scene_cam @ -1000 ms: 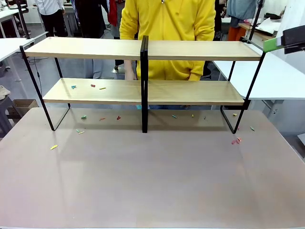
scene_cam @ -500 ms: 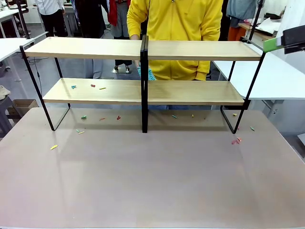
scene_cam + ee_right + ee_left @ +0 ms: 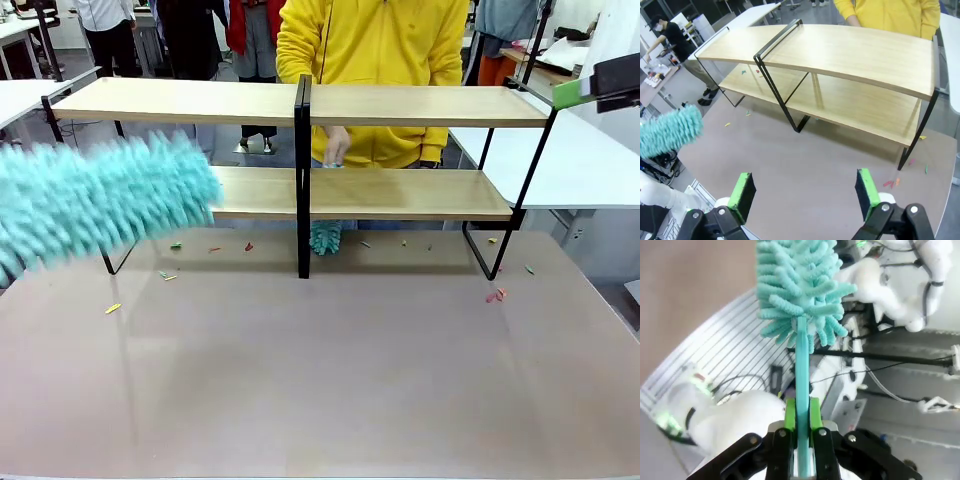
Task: Clean the shelves.
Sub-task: Clean another randomly selected level of the Shelf with the Duster.
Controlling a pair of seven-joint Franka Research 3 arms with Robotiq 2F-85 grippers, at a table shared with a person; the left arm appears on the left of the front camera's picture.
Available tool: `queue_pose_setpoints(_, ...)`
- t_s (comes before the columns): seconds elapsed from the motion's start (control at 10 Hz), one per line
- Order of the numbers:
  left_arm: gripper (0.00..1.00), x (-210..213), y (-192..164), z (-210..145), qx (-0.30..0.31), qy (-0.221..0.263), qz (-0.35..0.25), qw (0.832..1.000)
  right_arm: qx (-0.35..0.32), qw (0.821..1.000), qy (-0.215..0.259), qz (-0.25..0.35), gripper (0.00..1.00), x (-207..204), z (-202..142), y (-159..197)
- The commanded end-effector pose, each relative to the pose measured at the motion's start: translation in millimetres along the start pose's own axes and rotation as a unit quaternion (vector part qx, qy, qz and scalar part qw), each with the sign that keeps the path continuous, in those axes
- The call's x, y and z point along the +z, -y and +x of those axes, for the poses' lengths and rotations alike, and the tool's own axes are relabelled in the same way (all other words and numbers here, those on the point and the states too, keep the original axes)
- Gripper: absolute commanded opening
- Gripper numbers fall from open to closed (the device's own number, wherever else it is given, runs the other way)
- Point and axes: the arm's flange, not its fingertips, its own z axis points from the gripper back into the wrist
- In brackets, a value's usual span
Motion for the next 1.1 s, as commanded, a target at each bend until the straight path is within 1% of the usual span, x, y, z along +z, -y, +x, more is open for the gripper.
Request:
queue_pose_setpoints(0.0,0.12,27.7,5.1,-2.1,0.000,0.039,-0.026,0.999,-0.001,1.000,-0.001,0.003,1.00,-0.3,0.2,0.3)
queue_pose_setpoints(0.1,0.12,27.7,5.1,-2.1,0.000,0.039,-0.026,0.999,-0.001,1.000,-0.001,0.003,1.00,-0.3,0.2,0.3)
queue_pose_setpoints(0.2,0.12,-5.1,-1.3,0.3,-0.001,-0.002,0.002,1.000,-0.001,1.000,-0.001,0.003,1.00,-0.3,0.2,0.3)
queue_pose_setpoints(0.3,0.12,-21.7,-5.7,9.3,0.020,0.014,0.011,1.000,-0.001,1.000,-0.001,0.003,1.00,-0.3,0.2,0.3)
queue_pose_setpoints(0.4,0.12,-38.6,-11.2,20.1,0.041,0.036,0.041,0.998,-0.001,1.000,-0.001,0.003,1.00,-0.3,0.2,0.3)
queue_pose_setpoints(0.5,0.12,-52.8,-15.3,34.0,0.062,0.078,0.075,0.992,-0.001,1.000,-0.001,0.003,1.00,-0.3,0.2,0.3)
queue_pose_setpoints(0.6,0.12,-62.4,-17.8,46.7,0.061,0.102,0.095,0.988,-0.001,1.000,-0.001,0.003,1.00,-0.3,0.2,0.3)
queue_pose_setpoints(0.7,0.12,-71.6,-20.9,65.6,0.056,0.153,0.124,0.979,-0.001,1.000,-0.001,0.003,1.00,-0.3,0.2,0.3)
queue_pose_setpoints(0.8,0.12,-84.6,-22.5,85.5,0.044,0.180,0.130,0.974,-0.001,1.000,-0.001,0.003,1.00,-0.3,0.2,0.3)
queue_pose_setpoints(0.9,0.12,-103.6,-22.6,108.1,0.024,0.228,0.158,0.960,-0.001,1.000,-0.001,0.003,1.00,-0.3,0.2,0.3)
queue_pose_setpoints(1.0,0.12,-122.4,-24.0,128.8,0.029,0.247,0.191,0.949,-0.001,1.000,-0.001,0.003,1.00,-0.3,0.2,0.3)
